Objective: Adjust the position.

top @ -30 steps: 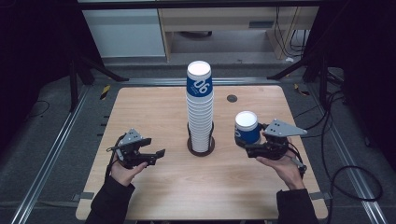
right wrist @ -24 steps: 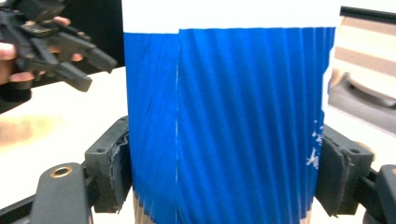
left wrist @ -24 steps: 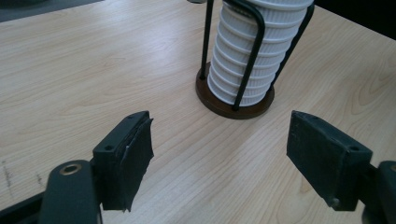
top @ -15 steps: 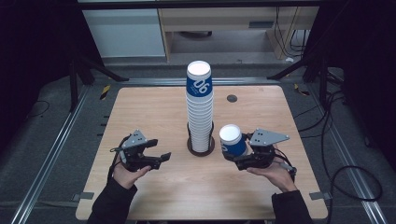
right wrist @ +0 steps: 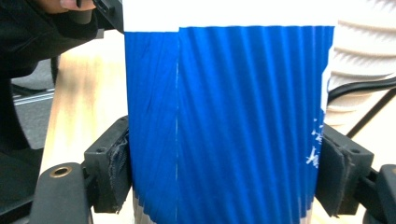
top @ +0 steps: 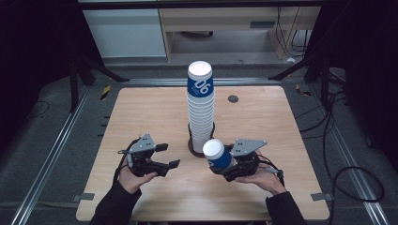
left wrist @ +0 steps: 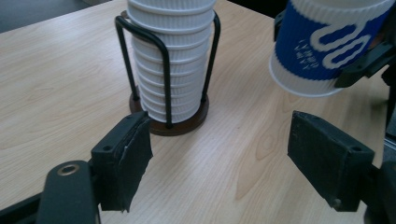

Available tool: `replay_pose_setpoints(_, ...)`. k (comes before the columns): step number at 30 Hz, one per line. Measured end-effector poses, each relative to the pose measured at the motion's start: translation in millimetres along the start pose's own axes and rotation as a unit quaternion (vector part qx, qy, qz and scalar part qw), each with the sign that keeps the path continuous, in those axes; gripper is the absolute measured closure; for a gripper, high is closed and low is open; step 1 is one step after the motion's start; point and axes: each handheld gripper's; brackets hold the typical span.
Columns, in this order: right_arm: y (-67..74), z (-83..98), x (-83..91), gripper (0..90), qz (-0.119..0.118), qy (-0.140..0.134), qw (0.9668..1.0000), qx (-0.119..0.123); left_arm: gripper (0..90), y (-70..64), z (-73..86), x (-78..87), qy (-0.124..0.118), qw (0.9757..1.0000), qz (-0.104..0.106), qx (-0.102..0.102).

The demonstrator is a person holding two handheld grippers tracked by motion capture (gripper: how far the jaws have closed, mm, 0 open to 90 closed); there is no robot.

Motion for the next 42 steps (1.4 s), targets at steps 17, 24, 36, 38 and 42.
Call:
replay_pose_setpoints(17, 10.8, -0.5, -29.6, 20.6, -0.028, 0.031, 0.9988, 0.024, 19.7, -16.0, -8.5, -12.1, 0.003, 0.9986, 0.047, -0.024)
replay_pose_setpoints(24, 14.5, -1.7, -41.8, 20.6, -0.037, 0.043, 0.9978, 0.035, 18.3, -20.2, -12.1, -17.2, 0.005, 0.9978, 0.060, -0.027)
replay_pose_setpoints(36, 21.4, -2.0, -53.3, 20.7, -0.046, 0.056, 0.9962, 0.050, 17.5, -27.4, -15.0, -28.1, 0.016, 0.9963, 0.079, -0.030)
replay_pose_setpoints(38, 22.1, -1.9, -54.9, 20.7, -0.046, 0.058, 0.9959, 0.052, 17.5, -28.8, -15.2, -29.9, 0.018, 0.9961, 0.080, -0.032)
replay_pose_setpoints(42, 24.8, -2.3, -58.2, 20.7, -0.049, 0.061, 0.9953, 0.057, 17.5, -30.9, -15.2, -33.3, 0.022, 0.9956, 0.084, -0.034)
Point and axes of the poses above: each handheld gripper's, and its own axes: x roughly backward along the jaws, z roughly out of its underside, y roughly to its left, and after that the axes turned 8 degrees about -x, right-handed
